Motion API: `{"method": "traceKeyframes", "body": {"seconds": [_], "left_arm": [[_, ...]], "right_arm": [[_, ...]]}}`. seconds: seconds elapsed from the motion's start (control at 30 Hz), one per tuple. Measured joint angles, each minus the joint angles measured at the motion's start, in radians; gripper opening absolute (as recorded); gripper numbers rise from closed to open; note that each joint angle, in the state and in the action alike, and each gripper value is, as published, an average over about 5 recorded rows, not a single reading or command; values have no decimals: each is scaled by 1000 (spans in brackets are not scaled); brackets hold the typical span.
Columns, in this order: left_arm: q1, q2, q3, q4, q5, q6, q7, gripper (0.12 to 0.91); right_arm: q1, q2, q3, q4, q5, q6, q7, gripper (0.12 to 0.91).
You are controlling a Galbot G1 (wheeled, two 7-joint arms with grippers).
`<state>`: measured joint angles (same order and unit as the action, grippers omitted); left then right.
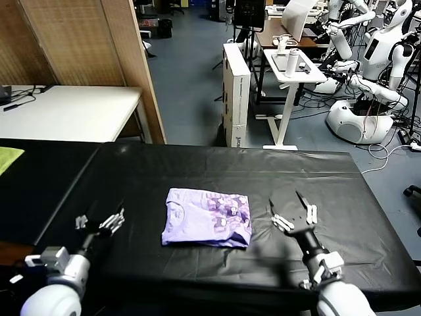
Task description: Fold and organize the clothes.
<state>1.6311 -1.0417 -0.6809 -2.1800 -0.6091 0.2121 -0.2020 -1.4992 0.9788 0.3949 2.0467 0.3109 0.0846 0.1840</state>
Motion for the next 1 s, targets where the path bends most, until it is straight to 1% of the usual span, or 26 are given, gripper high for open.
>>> {"method": "traceKeyframes", "body": {"seconds": [0.17, 0.27, 0.37, 0.5, 0.63, 0.77, 0.9, 1.0], "left_arm": [[126, 6, -35, -53, -8, -5, 0, 907], [205, 2, -52, -95, -12, -3, -8, 907], [273, 1, -62, -138, -20, 5, -24, 907], [344, 3, -73, -191, -23, 9, -39, 907], [399, 5, -85, -222, -30, 7, -43, 907], [446, 7, -99, -244, -47, 13, -48, 907], [478, 8, -109, -263, -61, 27, -53, 907], [489, 5, -110, -269, -70, 43, -61, 907]], "right_arm": [[-130, 8, 66, 50, -6, -17, 38, 907], [-210, 14, 97, 90, -11, -43, 57, 907], [-296, 22, 118, 134, -12, -62, 64, 907], [-408, 30, 140, 190, 1, -67, 67, 907], [-503, 31, 147, 236, 12, -74, 83, 907], [-572, 31, 132, 283, 7, -103, 111, 907], [-611, 34, 122, 322, -7, -131, 136, 907], [-621, 36, 121, 334, -10, -147, 146, 907]]}}
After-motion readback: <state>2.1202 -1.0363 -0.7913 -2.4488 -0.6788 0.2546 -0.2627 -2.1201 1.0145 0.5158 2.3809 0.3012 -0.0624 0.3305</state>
